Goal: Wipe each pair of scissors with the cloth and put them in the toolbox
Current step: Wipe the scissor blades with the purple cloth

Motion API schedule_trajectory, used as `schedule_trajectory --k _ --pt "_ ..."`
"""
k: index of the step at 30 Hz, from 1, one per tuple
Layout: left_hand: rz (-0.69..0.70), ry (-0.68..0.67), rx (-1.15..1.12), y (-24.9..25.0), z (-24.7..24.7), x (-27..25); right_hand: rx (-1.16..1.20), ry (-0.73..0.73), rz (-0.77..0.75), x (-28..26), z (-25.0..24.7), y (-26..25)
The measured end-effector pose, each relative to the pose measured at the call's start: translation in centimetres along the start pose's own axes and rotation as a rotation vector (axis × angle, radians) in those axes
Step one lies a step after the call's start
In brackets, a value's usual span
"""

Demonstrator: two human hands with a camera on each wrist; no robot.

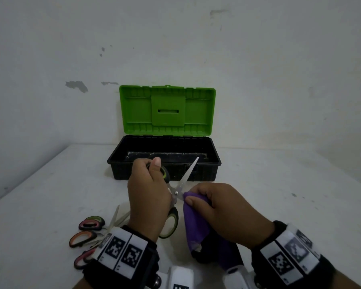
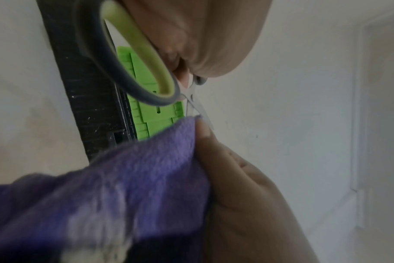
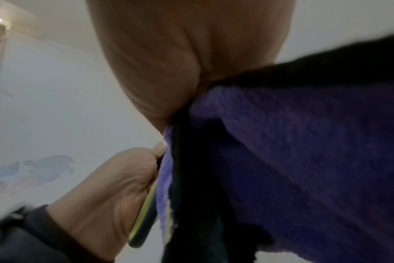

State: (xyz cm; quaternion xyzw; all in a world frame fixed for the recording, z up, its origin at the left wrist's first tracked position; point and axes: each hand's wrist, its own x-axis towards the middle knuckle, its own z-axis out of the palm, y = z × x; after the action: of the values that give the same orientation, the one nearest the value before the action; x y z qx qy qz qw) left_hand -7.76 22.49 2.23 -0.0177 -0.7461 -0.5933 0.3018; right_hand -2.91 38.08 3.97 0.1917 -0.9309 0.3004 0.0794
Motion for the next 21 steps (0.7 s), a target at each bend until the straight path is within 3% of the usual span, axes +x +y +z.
schedule_trajectory --k 11,15,18,21 --pt "-0.148 0.03 -0.085 0.2 -0.5 -0.1 -0.042 -0.025 0.026 -1.4 -2.5 2.3" --pt "-0.183 0.102 -0.054 -0.4 -2.5 1.6 -0.069 0.01 0.087 -1.7 -4.4 4.7" --pt "-0.189 0.069 -0.049 -0.2 -3.5 2.0 -0.119 0.041 0.139 -1.0 -5.0 7.1" --pt "-0.287 0.042 -0.143 -0.4 -3.2 2.0 -0.271 -0.103 0.197 0.0 -4.6 9.2"
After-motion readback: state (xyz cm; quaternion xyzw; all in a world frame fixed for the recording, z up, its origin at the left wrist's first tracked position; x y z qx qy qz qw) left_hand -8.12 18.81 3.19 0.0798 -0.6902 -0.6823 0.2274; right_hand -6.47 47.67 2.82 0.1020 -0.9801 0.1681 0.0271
